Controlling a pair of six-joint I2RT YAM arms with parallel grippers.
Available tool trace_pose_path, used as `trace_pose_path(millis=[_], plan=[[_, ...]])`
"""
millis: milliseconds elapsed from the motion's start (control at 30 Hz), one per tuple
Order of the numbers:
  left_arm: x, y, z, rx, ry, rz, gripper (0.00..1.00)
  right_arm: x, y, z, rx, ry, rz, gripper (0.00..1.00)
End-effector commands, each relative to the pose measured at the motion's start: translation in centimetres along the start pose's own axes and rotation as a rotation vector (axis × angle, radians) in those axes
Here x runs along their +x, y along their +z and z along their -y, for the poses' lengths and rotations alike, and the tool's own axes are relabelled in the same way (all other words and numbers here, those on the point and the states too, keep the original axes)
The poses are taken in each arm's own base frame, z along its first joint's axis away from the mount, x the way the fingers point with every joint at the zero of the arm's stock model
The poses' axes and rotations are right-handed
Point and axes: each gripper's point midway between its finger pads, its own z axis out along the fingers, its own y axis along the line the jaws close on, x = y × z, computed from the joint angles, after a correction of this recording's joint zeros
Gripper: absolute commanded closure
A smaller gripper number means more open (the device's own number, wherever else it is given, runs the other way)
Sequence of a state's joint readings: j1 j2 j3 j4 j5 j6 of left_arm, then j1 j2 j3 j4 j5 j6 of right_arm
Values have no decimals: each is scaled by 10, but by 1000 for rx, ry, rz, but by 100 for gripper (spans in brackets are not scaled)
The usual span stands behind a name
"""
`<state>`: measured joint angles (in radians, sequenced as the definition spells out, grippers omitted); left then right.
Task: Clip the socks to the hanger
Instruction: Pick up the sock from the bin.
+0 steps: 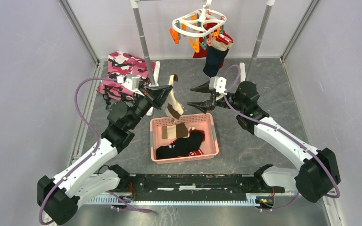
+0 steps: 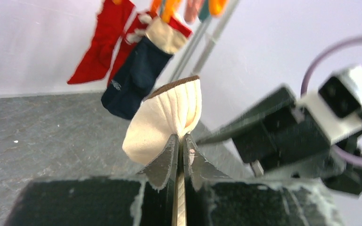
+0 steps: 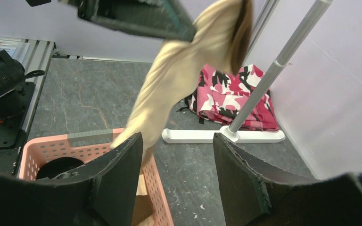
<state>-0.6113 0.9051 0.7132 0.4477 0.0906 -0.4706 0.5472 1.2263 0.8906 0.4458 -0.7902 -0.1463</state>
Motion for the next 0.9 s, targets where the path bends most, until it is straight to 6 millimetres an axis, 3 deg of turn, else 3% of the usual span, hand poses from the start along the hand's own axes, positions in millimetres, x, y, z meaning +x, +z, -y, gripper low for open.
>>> trace_pose_path(millis=[0, 233, 433, 667, 800, 867], plan=[[-55, 3, -13, -96, -178, 241, 98, -6, 0, -3, 25, -22, 13, 37], [-88, 4, -24, -156, -253, 379, 98, -5, 5, -1, 68, 114, 70, 35], [-100, 16, -18, -123, -301, 418, 98, 16, 21, -10, 54, 278, 93, 35], [-107, 29, -8, -69, -354, 425, 98, 26, 40, -5, 99, 389, 136, 36], [-105, 34, -6, -47, -388, 413, 98, 28, 49, 1, 140, 453, 165, 42], [-102, 36, -6, -44, -404, 407, 98, 30, 54, 2, 146, 475, 171, 52]])
